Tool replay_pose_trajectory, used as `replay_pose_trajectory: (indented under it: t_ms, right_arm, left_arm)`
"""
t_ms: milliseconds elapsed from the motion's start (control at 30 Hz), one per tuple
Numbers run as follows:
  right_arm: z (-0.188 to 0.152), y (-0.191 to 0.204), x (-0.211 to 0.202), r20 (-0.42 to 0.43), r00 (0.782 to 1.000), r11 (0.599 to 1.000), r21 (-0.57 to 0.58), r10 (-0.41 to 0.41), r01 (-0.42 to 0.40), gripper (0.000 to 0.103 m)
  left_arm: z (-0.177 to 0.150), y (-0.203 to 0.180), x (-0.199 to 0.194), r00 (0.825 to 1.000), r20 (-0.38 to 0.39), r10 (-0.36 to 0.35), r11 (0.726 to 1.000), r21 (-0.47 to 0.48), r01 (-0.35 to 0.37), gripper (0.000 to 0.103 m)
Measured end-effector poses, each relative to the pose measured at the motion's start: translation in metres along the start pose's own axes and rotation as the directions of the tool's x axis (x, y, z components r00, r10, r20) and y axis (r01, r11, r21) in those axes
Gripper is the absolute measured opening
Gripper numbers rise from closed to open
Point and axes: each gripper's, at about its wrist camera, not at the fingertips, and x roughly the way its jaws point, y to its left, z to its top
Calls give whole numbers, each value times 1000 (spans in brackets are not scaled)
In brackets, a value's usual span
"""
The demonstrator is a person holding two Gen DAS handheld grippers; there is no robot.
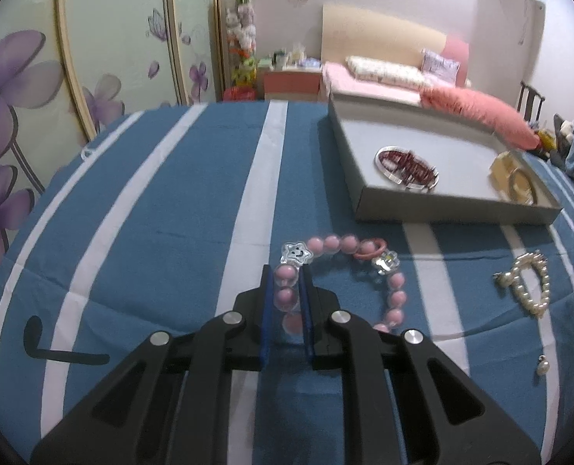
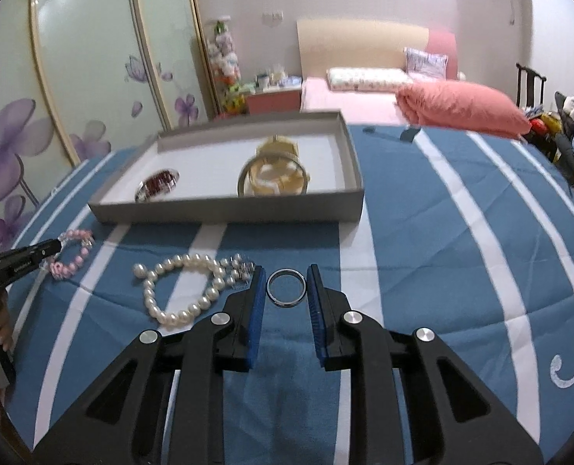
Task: Organize jewelry
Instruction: 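Grasp the pink bead bracelet with the left gripper while the right gripper grasps the small silver ring, then lift the pink bracelet and silver ring and carry both over the gray tray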
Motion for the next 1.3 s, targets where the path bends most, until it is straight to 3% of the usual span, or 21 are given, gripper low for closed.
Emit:
replay_pose_trajectory:
  t_ms: [200, 333, 633, 1000, 1300]
  right_arm:
    - [7, 4, -15, 95, 995, 1000, 1, 12, -12, 23]
    - [8, 9, -23, 145, 989, 1000, -1, 29, -29, 23]
    - [10, 20, -35, 232, 971, 998, -2, 56, -57, 23]
    - [10, 38, -60, 382, 923, 999, -49, 40, -23, 23]
    - [8, 43, -75, 479, 877, 997, -74, 17, 21, 23]
  left_arm:
    - [1, -10, -29, 992, 120, -44, 999, 12, 43, 14]
    - [6, -20, -52, 974, 212, -77, 997, 31, 72, 14]
    - [6, -38, -84, 939, 327, -110, 994, 57, 96, 14]
    - [6, -55, -121, 886, 451, -106, 994, 65, 87, 14]
    - [4, -65, -135, 865, 496, -70, 997, 58, 48, 14]
